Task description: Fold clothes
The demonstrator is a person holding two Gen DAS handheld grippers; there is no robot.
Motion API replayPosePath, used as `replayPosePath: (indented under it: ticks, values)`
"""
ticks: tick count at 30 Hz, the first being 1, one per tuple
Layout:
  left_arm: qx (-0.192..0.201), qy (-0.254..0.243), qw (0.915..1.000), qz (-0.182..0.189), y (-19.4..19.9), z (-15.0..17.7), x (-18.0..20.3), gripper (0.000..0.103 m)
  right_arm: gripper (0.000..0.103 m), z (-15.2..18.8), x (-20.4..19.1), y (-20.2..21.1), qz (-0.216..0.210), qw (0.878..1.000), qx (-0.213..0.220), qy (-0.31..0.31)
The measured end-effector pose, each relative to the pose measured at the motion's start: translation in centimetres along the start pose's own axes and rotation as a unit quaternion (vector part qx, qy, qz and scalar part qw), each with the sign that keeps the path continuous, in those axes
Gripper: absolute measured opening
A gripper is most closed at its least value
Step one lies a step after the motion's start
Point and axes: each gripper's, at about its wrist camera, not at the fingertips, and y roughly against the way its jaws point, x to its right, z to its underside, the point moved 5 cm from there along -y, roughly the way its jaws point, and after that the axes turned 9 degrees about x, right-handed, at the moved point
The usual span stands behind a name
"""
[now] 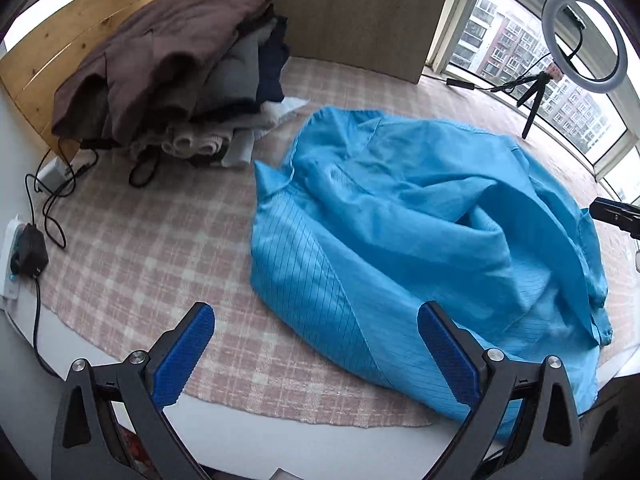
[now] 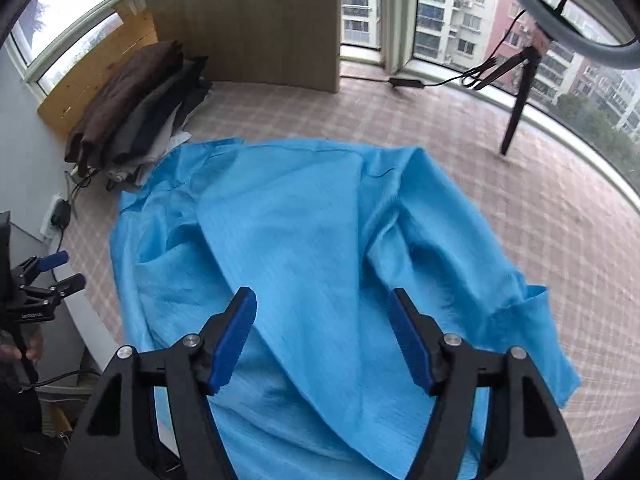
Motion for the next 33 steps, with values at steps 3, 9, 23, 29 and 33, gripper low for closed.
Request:
replayPosePath:
  ticks: [3,9,23,29,33]
  values:
    - [-0.023,0.030,0.9992,-0.011,-0.5,1.2,-1.1,0.102,0.067,0.5,-2.1,-3.3,-0.018,0.998,-0.024,0.049]
    - [-0.009,0.064,0.9961,-0.060,1.2,1.8,-4.0,0.102,0.017,2.3,-0.8,-4.2,-0.011,0.996,-0.043,0.076]
    - [-0.018,-0.020,0.9996,0.010,-2.4,-1.4,5.7,0.102,0.002,9.9,22.5,15.0,0.166,0.977,0.020,-0.133]
    - [-0.027,-0.123,0.9891,0.076,-4.4,-2.3,15.5,0.102,0.003,22.2,27.7,16.3,0.231,0.944,-0.140,-0.189]
    - [-0.032,-0.175,0.9798,0.092,-5.2,-1.7,19.4,0.102,0.016,22.0,25.3,18.8,0.205,0.956,-0.120,-0.170]
